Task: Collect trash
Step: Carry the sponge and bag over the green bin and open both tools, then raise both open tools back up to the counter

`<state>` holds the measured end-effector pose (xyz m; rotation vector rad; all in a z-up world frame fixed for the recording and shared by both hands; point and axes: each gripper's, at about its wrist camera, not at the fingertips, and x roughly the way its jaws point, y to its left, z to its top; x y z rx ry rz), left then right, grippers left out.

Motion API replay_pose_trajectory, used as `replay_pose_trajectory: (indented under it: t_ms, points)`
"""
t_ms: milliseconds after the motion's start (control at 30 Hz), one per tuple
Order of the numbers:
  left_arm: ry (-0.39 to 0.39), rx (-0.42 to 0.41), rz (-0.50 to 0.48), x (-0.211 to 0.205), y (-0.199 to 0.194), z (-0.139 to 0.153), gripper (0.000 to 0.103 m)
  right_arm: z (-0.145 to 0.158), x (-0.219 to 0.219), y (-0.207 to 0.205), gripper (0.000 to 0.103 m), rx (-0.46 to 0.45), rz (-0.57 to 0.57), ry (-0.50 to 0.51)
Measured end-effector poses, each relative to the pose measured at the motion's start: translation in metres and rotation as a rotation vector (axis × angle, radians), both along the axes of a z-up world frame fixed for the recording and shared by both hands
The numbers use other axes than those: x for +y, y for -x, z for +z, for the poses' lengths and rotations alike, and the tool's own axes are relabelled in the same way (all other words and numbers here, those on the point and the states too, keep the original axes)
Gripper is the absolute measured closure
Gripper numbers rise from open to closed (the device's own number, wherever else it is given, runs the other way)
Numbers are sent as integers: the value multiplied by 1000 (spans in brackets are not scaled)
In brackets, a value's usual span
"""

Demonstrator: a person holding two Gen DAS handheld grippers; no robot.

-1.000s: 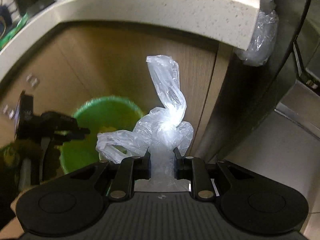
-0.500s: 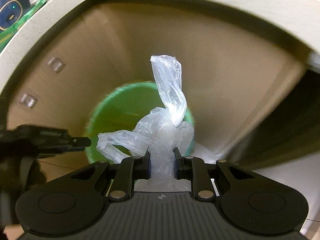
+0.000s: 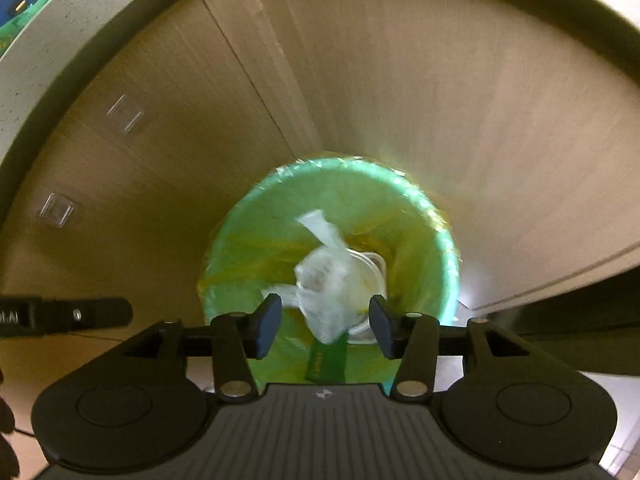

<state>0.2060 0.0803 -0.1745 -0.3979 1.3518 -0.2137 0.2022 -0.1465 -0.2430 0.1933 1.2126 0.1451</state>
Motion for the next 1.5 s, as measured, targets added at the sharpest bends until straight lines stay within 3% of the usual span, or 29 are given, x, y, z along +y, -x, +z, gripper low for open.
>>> replay_pose_trajectory:
  t_ms: [167, 300, 433, 633, 767, 967, 1133, 1367, 1500]
  points:
    - [-30, -78, -57, -14, 2, 38, 80, 10, -16, 14, 54, 24, -46, -4]
    - [-83, -194, -85, -26, 12, 82, 80, 29, -15, 27, 54, -25, -29, -5]
    - [-121, -312, -105, -35, 26, 125, 80, 61, -10, 29, 51, -122, 2, 4]
    - [-160, -464, -82, -36, 37, 163, 80, 118, 1, 30, 49, -310, 68, 44]
    - [-165, -518, -39, -18, 38, 179, 80, 153, 13, 25, 45, -418, 111, 46]
    - [-137, -551, 40, 14, 31, 179, 80, 184, 47, 9, 41, -505, 197, 64]
    - [-87, -533, 162, 68, 10, 171, 80, 196, 90, -6, 40, -532, 255, 113]
    - [-127, -522, 266, 157, -26, 167, 80, 202, 157, -38, 36, -538, 225, 114]
    - [-95, -480, 292, 196, -38, 155, 80, 200, 196, -54, 36, -526, 231, 112]
